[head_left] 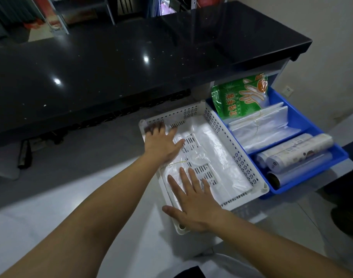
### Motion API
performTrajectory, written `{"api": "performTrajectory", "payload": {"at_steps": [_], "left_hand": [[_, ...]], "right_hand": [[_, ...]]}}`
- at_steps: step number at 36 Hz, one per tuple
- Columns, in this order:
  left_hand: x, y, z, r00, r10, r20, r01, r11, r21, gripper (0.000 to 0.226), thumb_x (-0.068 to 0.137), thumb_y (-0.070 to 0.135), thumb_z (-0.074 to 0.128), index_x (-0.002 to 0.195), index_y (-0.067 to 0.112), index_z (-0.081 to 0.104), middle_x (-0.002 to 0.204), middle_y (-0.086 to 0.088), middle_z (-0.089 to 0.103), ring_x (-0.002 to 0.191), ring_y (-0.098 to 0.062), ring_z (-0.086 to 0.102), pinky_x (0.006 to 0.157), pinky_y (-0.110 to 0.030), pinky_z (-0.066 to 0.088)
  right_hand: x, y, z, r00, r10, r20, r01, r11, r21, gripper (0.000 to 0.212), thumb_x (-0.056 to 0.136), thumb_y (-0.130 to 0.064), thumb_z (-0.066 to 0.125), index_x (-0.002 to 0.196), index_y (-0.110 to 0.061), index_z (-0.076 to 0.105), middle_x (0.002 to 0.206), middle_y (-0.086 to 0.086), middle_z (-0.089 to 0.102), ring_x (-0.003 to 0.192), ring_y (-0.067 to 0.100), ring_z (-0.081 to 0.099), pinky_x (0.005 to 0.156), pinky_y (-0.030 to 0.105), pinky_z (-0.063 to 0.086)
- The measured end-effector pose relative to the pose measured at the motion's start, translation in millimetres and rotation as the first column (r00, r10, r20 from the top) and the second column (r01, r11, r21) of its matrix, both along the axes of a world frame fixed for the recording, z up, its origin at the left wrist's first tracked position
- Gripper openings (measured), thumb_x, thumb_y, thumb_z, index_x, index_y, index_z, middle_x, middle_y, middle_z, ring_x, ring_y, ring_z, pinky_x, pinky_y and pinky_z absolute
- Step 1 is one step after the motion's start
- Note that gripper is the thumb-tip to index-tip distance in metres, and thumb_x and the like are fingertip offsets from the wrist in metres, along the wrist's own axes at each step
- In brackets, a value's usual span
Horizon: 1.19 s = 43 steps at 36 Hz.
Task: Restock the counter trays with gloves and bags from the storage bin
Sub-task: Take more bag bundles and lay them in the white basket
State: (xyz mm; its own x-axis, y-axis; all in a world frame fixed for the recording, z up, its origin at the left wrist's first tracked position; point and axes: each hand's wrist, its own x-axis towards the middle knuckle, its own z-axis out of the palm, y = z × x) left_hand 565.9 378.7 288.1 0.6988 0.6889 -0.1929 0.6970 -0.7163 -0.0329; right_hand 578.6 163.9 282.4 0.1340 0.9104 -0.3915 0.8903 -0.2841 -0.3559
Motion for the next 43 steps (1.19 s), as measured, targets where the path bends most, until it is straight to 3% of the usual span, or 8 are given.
{"api": "performTrajectory", "payload": {"at_steps": [11, 17, 21, 23, 26, 33, 37, 43], "left_hand": [[1, -1, 3, 0.998, 0.035, -0.045, -0.035, 0.999, 0.015, 0.077, 0.088, 0.078, 0.004, 0.156, 0.042, 0.003, 0.167, -0.009, 0.002, 0.153, -0.031, 0.0, 0.119, -0.054, -0.003], [-18, -22, 14, 0.989, 0.144, -0.043, -0.145, 0.989, -0.004, 0.077, 0.087, 0.08, 0.007, 0.155, 0.044, 0.001, 0.167, -0.004, -0.005, 0.152, -0.031, -0.009, 0.116, -0.061, -0.014], [-61, -57, 26, 0.951, 0.307, 0.035, -0.305, 0.951, -0.046, 0.077, 0.086, 0.081, 0.008, 0.154, 0.047, -0.001, 0.166, 0.0, -0.015, 0.152, -0.028, -0.014, 0.117, -0.058, -0.013], [-85, -87, 34, 0.9, 0.42, 0.119, -0.411, 0.907, -0.094, 0.075, 0.086, 0.081, 0.012, 0.153, 0.049, 0.0, 0.167, 0.002, -0.011, 0.152, -0.027, -0.012, 0.118, -0.056, -0.011], [-117, -149, 46, 0.781, 0.582, 0.226, -0.567, 0.813, -0.132, 0.076, 0.084, 0.082, 0.014, 0.152, 0.05, 0.002, 0.167, 0.003, -0.004, 0.153, -0.024, -0.009, 0.118, -0.056, -0.008], [-152, -346, 28, 0.393, 0.814, 0.427, -0.821, 0.52, -0.236, 0.074, 0.084, 0.078, 0.024, 0.151, 0.052, 0.01, 0.167, 0.007, -0.001, 0.152, -0.016, -0.008, 0.119, -0.049, -0.008], [-164, -447, 5, 0.218, 0.914, 0.342, -0.903, 0.322, -0.284, 0.07, 0.088, 0.077, 0.028, 0.149, 0.053, 0.002, 0.167, 0.005, -0.003, 0.153, -0.018, -0.006, 0.122, -0.049, -0.002], [-191, -564, -26, 0.095, 0.99, 0.102, -0.947, 0.122, -0.296, 0.076, 0.081, 0.082, 0.012, 0.15, 0.054, -0.006, 0.165, 0.009, -0.016, 0.151, -0.017, -0.016, 0.12, -0.048, -0.005]], "right_hand": [[1, 1, 9, 0.998, 0.024, -0.05, -0.027, 0.998, -0.063, 0.084, 0.086, -0.082, 0.012, 0.144, -0.041, -0.033, 0.149, -0.001, -0.049, 0.134, 0.025, -0.049, 0.112, 0.057, -0.02], [18, 0, 33, 0.986, 0.117, -0.118, -0.128, 0.988, -0.09, 0.075, 0.094, -0.072, 0.022, 0.156, -0.038, -0.003, 0.164, 0.001, -0.023, 0.147, 0.029, -0.029, 0.117, 0.06, -0.007], [42, -18, 51, 0.958, 0.25, -0.142, -0.261, 0.963, -0.062, 0.061, 0.091, -0.073, 0.028, 0.145, -0.045, 0.031, 0.167, -0.002, 0.002, 0.152, 0.025, -0.012, 0.116, 0.061, -0.004], [54, -31, 56, 0.949, 0.295, -0.113, -0.302, 0.952, -0.044, 0.059, 0.089, -0.076, 0.027, 0.14, -0.047, 0.036, 0.167, -0.003, 0.005, 0.152, 0.023, -0.012, 0.115, 0.061, -0.005], [65, -51, 58, 0.94, 0.34, -0.045, -0.339, 0.941, 0.026, 0.075, 0.085, -0.08, 0.015, 0.151, -0.045, 0.021, 0.167, -0.004, -0.002, 0.151, 0.022, -0.019, 0.116, 0.059, -0.009], [40, -109, 43, 0.86, 0.507, 0.064, -0.497, 0.801, 0.334, 0.075, 0.088, -0.076, 0.015, 0.155, -0.043, 0.007, 0.166, -0.003, -0.012, 0.146, 0.021, -0.031, 0.115, 0.056, -0.017], [12, -163, 21, 0.792, 0.61, 0.021, -0.561, 0.714, 0.418, 0.072, 0.09, -0.072, 0.026, 0.155, -0.043, 0.012, 0.166, -0.002, -0.008, 0.15, 0.024, -0.021, 0.117, 0.061, -0.009], [-13, -236, -28, 0.734, 0.678, -0.048, -0.659, 0.727, 0.194, 0.074, 0.085, -0.081, 0.014, 0.148, -0.055, -0.013, 0.162, -0.01, -0.024, 0.142, 0.017, -0.039, 0.114, 0.052, -0.019]]}}
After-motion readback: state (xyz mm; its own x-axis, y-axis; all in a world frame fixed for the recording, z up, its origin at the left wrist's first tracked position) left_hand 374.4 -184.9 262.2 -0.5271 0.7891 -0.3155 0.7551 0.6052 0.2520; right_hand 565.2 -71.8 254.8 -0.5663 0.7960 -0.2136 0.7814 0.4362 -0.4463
